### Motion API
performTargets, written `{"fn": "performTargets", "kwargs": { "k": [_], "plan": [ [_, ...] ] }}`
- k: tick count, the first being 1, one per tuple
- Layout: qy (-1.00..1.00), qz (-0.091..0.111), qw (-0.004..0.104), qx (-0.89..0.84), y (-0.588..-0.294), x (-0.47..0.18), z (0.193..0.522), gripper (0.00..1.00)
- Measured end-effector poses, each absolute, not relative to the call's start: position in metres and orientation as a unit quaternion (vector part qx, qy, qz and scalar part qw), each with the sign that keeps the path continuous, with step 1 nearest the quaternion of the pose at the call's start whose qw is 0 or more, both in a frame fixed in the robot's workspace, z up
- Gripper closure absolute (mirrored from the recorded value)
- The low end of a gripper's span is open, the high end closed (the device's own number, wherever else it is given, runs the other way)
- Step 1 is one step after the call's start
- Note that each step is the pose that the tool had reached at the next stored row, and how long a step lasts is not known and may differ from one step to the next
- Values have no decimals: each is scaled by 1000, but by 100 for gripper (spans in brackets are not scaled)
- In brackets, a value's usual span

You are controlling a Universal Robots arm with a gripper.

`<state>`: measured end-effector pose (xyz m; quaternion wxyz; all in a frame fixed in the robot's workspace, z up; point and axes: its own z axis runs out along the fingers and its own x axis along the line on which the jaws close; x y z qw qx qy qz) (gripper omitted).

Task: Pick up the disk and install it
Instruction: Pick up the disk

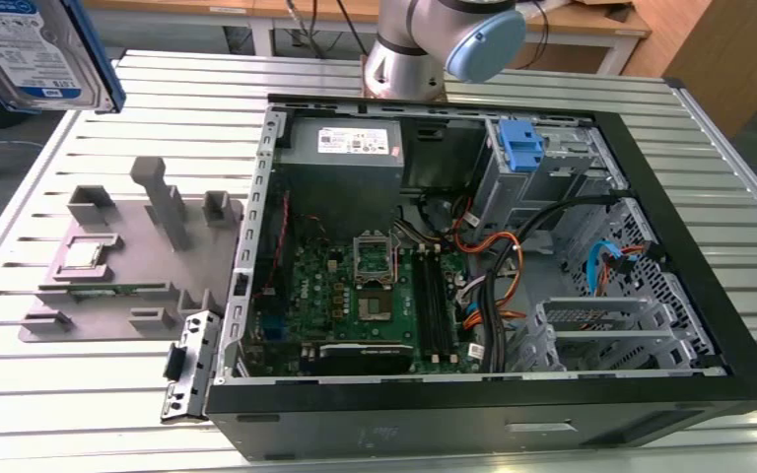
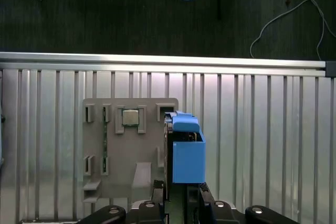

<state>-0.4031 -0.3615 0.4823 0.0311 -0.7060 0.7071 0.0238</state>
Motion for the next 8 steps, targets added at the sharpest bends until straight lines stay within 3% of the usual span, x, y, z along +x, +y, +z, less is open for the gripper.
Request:
{"fn": "performTargets", "kwargs": {
  "k": [8],
  "plan": [
    [707,24,31,-706,-361,-403,499,65]
  ]
}}
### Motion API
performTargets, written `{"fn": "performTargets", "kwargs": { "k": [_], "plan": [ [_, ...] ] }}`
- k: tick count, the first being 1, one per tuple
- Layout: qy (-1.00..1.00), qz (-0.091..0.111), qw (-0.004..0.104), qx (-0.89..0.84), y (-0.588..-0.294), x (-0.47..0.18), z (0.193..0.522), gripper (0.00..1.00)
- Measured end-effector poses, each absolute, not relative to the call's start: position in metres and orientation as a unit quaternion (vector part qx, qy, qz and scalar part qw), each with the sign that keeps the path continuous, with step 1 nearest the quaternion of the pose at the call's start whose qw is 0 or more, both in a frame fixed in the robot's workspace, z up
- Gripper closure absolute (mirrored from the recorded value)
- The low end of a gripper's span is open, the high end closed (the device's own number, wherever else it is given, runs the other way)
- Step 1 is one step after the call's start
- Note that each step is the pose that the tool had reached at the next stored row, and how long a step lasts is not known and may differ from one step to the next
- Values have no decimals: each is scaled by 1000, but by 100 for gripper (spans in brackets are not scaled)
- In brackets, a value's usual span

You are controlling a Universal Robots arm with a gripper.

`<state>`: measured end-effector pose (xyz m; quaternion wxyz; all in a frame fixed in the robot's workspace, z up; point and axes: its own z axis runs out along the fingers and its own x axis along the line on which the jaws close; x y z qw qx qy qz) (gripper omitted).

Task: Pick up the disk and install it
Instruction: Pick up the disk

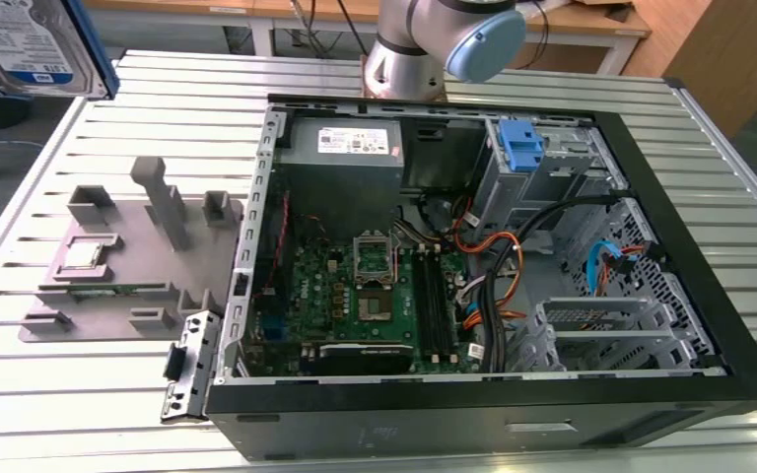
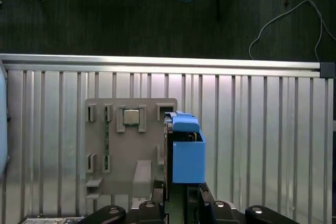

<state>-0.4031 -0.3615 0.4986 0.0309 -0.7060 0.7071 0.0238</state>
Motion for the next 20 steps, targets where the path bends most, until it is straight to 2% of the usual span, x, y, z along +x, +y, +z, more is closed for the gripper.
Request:
{"fn": "performTargets", "kwargs": {
  "k": [20],
  "plan": [
    [707,24,31,-706,-361,-394,506,65]
  ]
}}
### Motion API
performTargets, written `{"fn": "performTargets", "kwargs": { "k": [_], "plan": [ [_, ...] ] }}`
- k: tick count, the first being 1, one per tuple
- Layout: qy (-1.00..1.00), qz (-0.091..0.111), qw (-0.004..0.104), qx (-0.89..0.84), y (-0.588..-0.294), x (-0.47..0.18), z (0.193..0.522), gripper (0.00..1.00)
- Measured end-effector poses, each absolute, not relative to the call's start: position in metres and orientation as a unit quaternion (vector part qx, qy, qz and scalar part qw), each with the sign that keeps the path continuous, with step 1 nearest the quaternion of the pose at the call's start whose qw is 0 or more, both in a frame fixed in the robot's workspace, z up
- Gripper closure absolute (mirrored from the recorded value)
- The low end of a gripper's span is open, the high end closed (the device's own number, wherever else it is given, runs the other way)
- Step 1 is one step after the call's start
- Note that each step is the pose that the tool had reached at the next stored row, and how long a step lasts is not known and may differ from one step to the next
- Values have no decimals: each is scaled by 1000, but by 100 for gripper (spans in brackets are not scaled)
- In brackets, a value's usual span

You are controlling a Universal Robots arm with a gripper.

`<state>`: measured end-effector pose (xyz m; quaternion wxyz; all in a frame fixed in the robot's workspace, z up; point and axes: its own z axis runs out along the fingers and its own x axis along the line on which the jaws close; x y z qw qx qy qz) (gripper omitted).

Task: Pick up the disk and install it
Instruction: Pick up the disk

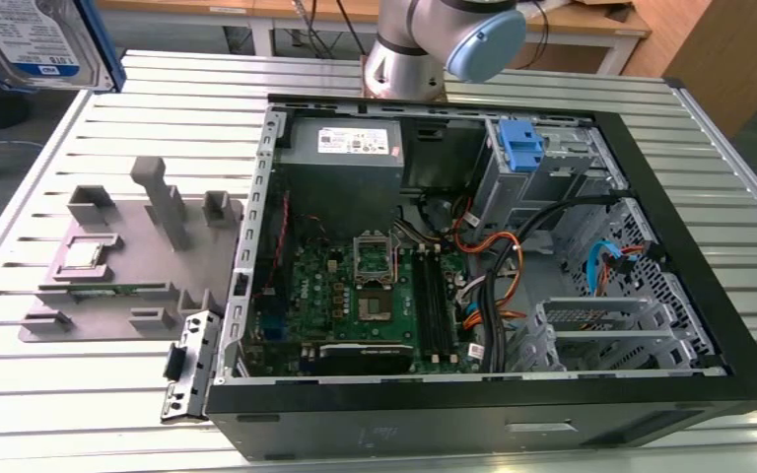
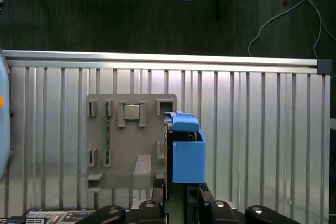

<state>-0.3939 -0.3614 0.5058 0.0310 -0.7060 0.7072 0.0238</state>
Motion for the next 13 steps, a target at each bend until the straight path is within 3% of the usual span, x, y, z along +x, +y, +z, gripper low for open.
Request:
{"fn": "performTargets", "kwargs": {
  "k": [13],
  "plan": [
    [707,24,31,-706,-361,-380,506,65]
  ]
}}
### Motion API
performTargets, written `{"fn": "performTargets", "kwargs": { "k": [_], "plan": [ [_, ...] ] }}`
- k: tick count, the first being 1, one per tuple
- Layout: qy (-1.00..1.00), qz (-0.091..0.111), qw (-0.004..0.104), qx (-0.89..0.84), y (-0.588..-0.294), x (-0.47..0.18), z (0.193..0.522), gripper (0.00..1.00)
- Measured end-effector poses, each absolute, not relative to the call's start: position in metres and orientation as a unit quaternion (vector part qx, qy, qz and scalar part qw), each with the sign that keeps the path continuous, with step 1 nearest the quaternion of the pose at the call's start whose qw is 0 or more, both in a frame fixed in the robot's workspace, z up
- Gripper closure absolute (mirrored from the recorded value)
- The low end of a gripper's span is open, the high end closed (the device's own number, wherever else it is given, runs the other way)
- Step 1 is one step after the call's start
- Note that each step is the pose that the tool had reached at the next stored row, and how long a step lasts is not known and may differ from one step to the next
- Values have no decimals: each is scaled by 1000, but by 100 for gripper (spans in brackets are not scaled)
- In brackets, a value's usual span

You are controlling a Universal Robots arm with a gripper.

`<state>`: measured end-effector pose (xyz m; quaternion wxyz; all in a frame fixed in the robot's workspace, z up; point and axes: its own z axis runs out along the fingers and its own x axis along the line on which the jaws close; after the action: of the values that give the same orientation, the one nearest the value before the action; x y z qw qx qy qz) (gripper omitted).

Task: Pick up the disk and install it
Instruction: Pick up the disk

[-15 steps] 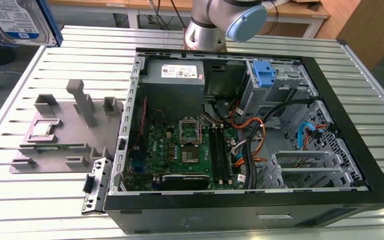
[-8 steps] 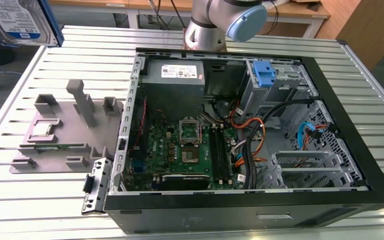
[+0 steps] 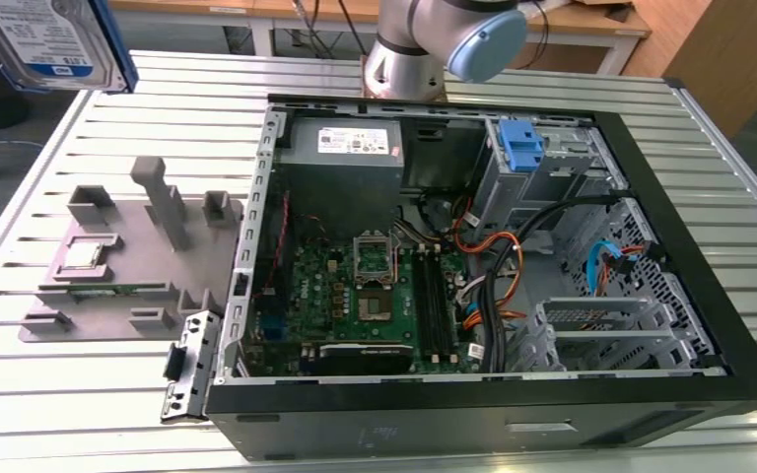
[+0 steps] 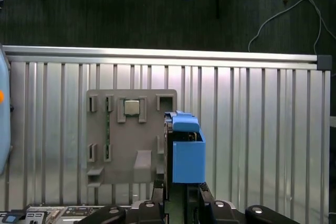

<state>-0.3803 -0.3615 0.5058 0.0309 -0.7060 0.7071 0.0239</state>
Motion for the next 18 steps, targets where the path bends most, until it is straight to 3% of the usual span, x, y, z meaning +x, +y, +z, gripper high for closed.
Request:
{"fn": "performTargets", "kwargs": {
  "k": [18],
  "plan": [
    [707,25,30,-706,-361,-328,506,65]
  ]
}}
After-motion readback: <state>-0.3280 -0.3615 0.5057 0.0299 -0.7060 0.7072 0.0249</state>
